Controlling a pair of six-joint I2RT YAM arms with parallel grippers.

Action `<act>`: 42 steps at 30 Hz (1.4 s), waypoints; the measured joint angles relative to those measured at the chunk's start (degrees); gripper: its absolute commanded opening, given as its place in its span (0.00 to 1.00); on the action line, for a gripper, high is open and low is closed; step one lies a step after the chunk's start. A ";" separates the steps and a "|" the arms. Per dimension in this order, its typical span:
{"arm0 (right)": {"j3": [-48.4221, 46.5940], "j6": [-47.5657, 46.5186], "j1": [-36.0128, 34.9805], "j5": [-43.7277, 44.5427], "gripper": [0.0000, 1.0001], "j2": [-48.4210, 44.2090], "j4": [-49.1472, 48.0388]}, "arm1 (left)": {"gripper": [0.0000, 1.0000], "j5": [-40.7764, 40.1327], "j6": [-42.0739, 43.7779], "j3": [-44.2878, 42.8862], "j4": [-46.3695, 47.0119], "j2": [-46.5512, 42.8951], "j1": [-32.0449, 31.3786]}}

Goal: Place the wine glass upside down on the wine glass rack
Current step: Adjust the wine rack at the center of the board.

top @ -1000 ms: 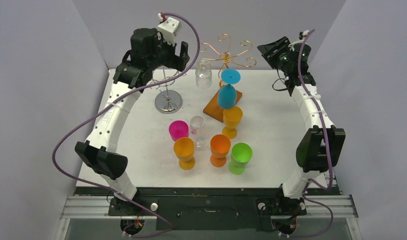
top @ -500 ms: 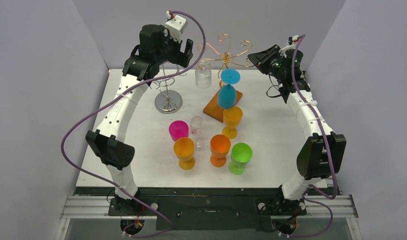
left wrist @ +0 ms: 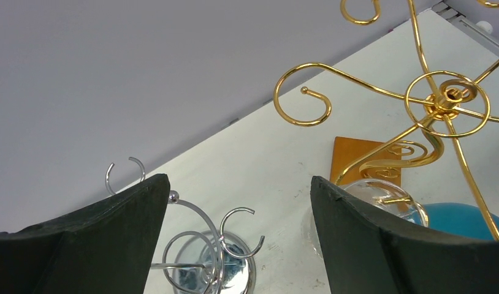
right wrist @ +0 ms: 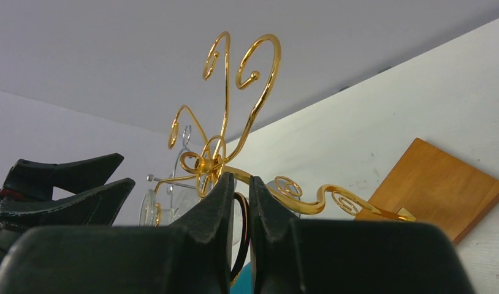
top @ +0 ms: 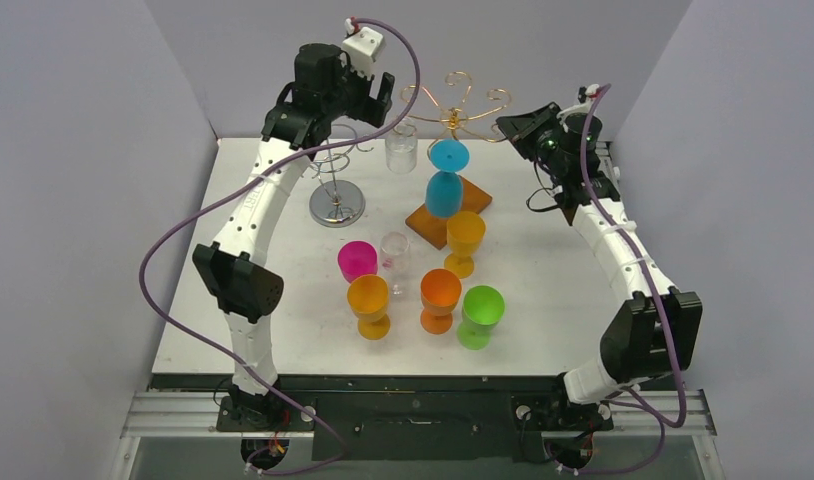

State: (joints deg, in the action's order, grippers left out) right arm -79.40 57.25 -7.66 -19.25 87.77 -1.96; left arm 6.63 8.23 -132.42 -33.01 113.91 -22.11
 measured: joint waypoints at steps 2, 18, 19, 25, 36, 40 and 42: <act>1.92 -0.22 -0.31 1.49 0.00 -1.49 -0.37 | 0.82 0.02 0.00 0.00 0.00 0.22 0.00; 11.87 -3.37 -6.47 15.26 0.40 -11.15 -1.40 | 0.84 0.09 0.39 -0.42 0.17 0.20 0.04; 11.96 -3.61 -6.32 15.23 0.43 -11.13 -1.05 | 0.84 0.11 0.35 -0.63 0.17 0.17 0.04; 11.96 -4.15 -1.29 10.75 0.59 -11.13 0.81 | 0.84 1.14 -0.17 -0.81 0.17 -1.79 0.04; -1.62 -6.32 4.26 0.66 0.64 -4.35 5.92 | 0.85 2.62 -0.52 2.38 0.20 -9.51 0.26; -7.52 -6.84 4.26 -2.08 0.60 1.07 7.21 | 0.85 3.37 -0.72 3.41 0.20 -11.52 0.46; -9.51 -7.02 4.26 -2.51 0.52 3.58 7.80 | 0.85 3.91 -1.18 3.43 0.17 -11.80 0.48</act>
State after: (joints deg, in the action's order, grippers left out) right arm -88.90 50.24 -3.40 -21.76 91.35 5.85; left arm 10.55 7.05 -128.99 -32.84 102.10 -21.63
